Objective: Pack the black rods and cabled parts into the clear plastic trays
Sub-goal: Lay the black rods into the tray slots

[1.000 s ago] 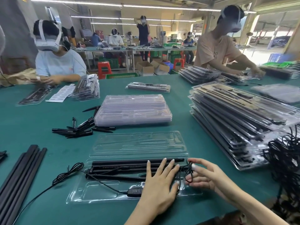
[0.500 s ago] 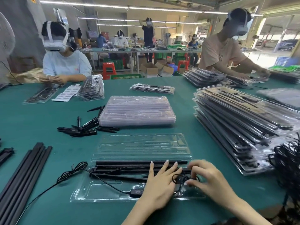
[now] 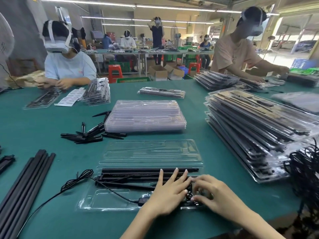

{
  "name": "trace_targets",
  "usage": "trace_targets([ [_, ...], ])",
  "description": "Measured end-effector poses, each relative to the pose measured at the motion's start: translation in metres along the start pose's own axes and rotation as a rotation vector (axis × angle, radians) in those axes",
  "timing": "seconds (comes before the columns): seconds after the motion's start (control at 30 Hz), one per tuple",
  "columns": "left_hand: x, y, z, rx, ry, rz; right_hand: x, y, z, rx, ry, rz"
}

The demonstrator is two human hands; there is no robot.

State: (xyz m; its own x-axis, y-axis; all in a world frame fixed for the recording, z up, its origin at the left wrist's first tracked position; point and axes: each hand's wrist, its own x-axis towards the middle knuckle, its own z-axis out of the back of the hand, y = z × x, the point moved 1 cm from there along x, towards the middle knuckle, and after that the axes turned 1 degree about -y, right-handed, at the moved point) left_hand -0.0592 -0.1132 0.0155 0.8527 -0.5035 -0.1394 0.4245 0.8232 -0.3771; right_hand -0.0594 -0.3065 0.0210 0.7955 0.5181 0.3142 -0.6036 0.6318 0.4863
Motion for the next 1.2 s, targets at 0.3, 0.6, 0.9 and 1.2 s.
trace_targets([
  [0.3, -0.01, 0.002, 0.0, -0.047, -0.244, 0.05, -0.008, -0.001, -0.01, 0.057, -0.038, -0.124],
  [0.6, -0.04, 0.012, -0.004, 0.063, -0.277, 0.042, -0.003, 0.001, -0.006, -0.016, 0.052, -0.152],
  [0.9, -0.047, -0.004, 0.002, 0.054, -0.613, -0.077, -0.002, 0.009, -0.006, -0.117, 0.02, -0.138],
  [1.2, -0.042, -0.012, -0.004, 0.114, -0.638, -0.098, -0.005, 0.012, -0.007, -0.093, 0.068, -0.233],
])
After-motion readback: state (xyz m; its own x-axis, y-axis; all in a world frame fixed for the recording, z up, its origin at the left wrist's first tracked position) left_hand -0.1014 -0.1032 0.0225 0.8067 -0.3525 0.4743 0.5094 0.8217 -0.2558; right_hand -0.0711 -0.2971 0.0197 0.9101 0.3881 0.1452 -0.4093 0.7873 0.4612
